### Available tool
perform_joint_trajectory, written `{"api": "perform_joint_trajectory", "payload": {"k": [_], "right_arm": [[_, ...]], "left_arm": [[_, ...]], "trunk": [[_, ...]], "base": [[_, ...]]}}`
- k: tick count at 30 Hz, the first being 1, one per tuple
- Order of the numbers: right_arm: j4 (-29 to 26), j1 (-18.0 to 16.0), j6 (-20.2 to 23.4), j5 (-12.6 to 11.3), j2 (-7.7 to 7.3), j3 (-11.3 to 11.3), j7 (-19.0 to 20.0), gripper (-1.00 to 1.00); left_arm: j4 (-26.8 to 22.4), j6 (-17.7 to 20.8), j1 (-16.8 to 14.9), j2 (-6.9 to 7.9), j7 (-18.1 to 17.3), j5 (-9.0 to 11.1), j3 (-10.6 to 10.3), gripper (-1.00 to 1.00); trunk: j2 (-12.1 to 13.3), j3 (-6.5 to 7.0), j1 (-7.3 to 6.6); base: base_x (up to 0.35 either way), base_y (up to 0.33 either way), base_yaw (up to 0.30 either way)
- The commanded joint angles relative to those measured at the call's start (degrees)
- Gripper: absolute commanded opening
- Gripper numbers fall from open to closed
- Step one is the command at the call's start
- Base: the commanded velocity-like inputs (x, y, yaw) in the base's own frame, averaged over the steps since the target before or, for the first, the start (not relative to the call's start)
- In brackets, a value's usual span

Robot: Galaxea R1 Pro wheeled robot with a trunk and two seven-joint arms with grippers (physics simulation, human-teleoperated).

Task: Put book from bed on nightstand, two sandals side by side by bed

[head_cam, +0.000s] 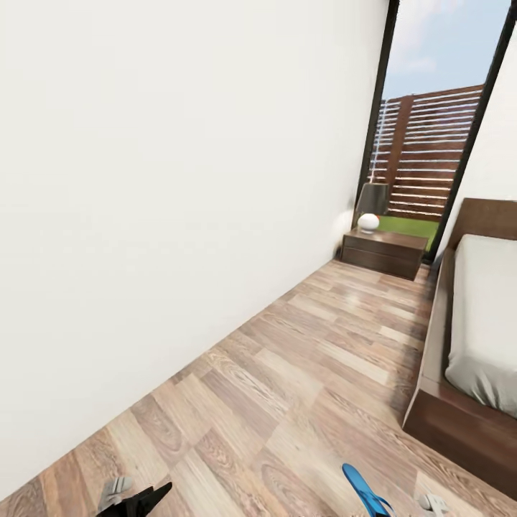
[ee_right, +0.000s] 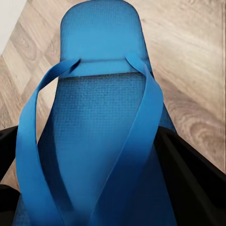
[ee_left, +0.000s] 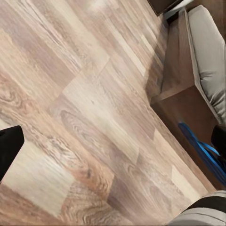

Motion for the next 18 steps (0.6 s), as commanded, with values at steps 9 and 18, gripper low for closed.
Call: {"api": "perform_joint_trajectory", "payload": {"k": [9, 18], "right_arm": [[2.4, 0.0, -4.1, -0.3, -0.25, -0.1, -0.8, -1.00], [2.9, 0.0, -6.0, -0.3, -0.43, -0.1, -9.3, -1.00]], "left_arm": [[0.6, -5.4, 0.0, -7.70, 18.2, -18.7, -2.3, 1.00], [1.5, -8.3, 0.0, -8.40, 18.9, -19.4, -2.3, 1.00]], "trunk": [[0.0, -0.06, -0.01], [0.0, -0.06, -0.01]], "base": [[0.000, 0.000, -0.295], [0.000, 0.000, -0.283]]}}
